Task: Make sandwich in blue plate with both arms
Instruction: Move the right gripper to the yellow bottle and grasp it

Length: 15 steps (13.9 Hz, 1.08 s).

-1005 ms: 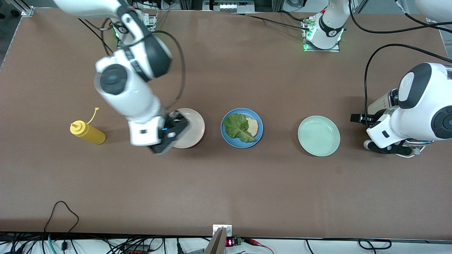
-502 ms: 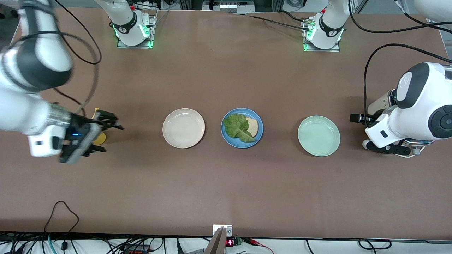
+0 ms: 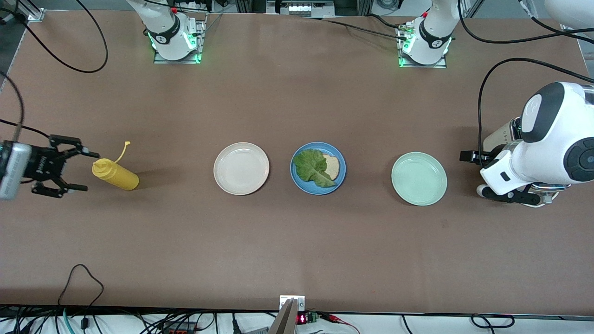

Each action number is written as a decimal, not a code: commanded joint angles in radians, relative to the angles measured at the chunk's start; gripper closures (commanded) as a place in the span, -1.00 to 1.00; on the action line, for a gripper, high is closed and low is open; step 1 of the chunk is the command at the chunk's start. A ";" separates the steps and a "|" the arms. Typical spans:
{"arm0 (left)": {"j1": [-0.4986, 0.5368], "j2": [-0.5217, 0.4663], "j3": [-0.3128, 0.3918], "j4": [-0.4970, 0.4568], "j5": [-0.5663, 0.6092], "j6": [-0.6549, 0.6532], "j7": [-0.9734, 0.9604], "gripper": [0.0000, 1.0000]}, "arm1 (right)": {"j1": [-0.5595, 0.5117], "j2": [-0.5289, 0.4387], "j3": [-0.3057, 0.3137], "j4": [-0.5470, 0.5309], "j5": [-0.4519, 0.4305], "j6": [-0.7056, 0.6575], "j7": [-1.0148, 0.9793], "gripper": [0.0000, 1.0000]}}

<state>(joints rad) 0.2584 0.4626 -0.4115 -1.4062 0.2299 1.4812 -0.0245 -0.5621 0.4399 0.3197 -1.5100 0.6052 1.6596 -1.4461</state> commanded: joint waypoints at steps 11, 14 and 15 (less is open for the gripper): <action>0.044 0.002 0.000 0.023 0.031 0.001 0.011 -1.00 | -0.275 0.354 0.018 -0.035 0.191 -0.106 -0.847 -1.00; 0.045 0.001 0.000 0.024 0.029 0.013 0.011 -1.00 | -0.282 0.448 0.016 0.026 0.219 -0.109 -0.873 -1.00; 0.045 0.002 0.000 0.023 0.028 0.020 0.011 -1.00 | -0.283 0.470 0.016 0.042 0.219 -0.109 -0.888 -1.00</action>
<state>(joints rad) 0.3004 0.4633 -0.4057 -1.3960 0.2342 1.4941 -0.0230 -0.8255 0.8432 0.3175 -1.5340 0.8084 1.5731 -2.3080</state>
